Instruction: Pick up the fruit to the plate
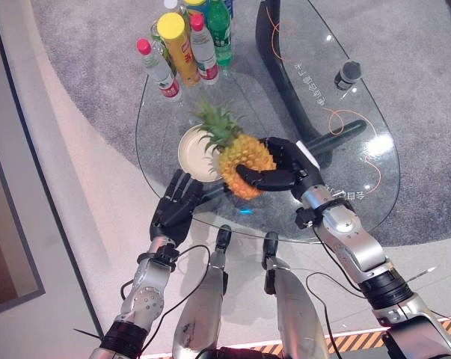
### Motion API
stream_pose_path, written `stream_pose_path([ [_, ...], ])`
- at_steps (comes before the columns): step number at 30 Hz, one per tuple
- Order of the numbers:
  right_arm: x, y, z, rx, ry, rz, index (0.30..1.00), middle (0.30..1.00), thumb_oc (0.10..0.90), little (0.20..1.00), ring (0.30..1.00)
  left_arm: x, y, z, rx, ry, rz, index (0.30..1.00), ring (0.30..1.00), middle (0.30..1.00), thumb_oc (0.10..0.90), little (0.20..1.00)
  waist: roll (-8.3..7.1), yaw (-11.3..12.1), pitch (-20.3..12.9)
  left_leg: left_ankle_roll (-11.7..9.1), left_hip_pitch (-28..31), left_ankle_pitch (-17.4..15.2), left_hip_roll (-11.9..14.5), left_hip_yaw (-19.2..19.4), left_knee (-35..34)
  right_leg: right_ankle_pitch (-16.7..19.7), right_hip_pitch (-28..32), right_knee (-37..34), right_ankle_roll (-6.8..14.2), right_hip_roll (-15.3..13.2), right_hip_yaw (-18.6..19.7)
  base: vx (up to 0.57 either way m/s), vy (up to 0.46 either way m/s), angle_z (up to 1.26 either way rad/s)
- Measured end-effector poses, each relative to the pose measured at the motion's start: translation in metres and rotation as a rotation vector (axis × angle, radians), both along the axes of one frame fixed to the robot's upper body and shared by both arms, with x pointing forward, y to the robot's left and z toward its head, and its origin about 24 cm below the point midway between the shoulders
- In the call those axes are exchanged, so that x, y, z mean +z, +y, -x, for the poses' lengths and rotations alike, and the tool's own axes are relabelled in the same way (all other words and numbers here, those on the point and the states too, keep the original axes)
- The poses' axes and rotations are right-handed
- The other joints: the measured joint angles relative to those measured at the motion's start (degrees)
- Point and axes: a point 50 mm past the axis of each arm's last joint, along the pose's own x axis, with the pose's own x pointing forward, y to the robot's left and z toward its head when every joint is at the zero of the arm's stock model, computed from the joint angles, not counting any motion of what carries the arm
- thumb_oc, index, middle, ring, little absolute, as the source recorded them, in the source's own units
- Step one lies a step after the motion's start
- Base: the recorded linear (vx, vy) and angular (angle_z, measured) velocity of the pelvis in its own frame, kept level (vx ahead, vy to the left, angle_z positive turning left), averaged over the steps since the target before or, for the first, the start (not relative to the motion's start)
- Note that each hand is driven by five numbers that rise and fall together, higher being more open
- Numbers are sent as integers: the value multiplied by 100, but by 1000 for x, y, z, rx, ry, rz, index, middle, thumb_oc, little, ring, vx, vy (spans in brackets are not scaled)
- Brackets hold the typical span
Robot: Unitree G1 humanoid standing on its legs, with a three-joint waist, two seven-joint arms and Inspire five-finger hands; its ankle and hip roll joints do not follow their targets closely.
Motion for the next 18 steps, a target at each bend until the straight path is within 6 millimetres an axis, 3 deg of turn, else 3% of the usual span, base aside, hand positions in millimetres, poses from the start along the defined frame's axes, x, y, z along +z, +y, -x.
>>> stream_pose_path([
  [18, 6, -4, -2, 92, -25, 202, 300, 300, 100, 200, 300, 10, 0, -5, -40, -17, 74, 900, 900, 900, 800, 900, 6, 0, 8, 26, -30, 21, -21, -106, -44, -43, 4, -14, 54, 1, -84, 4, -11, 2],
])
